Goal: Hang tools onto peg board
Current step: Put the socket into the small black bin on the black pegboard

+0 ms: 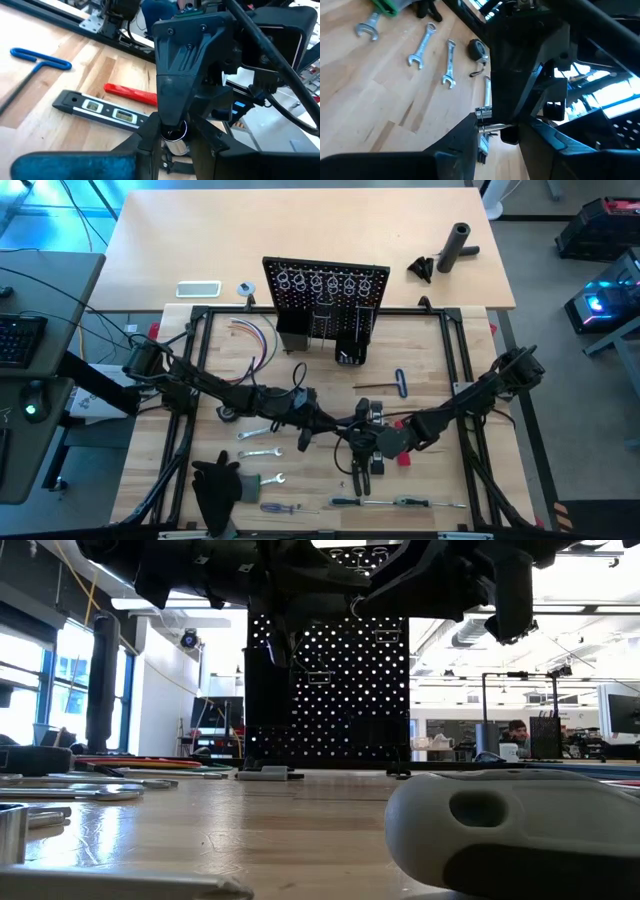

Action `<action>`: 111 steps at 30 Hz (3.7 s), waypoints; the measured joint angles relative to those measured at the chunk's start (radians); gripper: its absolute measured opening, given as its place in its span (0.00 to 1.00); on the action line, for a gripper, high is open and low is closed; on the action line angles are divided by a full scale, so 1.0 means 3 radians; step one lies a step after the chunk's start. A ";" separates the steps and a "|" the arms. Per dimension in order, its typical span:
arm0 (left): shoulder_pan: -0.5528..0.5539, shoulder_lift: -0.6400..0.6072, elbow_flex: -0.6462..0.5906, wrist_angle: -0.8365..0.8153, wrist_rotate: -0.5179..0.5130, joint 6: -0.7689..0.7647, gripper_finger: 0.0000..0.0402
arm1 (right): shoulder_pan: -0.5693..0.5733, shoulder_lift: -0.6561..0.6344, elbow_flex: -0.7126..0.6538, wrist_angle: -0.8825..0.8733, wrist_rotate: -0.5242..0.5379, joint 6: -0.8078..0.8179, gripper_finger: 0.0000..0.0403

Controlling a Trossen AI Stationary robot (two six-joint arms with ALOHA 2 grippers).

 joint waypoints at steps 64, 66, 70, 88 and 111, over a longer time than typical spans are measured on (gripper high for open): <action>0.0903 0.1180 0.1693 -0.1510 -0.1785 0.2080 0.35 | 0.0851 -0.0425 -0.0027 -0.3015 0.0960 0.3625 0.39; 0.0887 0.1180 0.1693 -0.1517 -0.1785 0.2080 0.39 | 0.0851 -0.0425 -0.0027 -0.3014 0.0961 0.3627 0.39; 0.0804 0.1164 0.1692 -0.1508 -0.1835 0.2081 0.43 | 0.0851 -0.0425 -0.0027 -0.3011 0.0944 0.3619 0.39; -0.0148 0.0526 0.1692 -0.2451 -0.1912 0.2002 0.44 | 0.0682 -0.0299 -0.0027 -0.1208 -0.1126 0.2205 0.39; -0.1400 0.0509 0.1590 -0.3494 -0.2386 0.0007 0.44 | 0.0382 0.0631 -0.0027 -0.0124 -0.2027 0.2158 0.39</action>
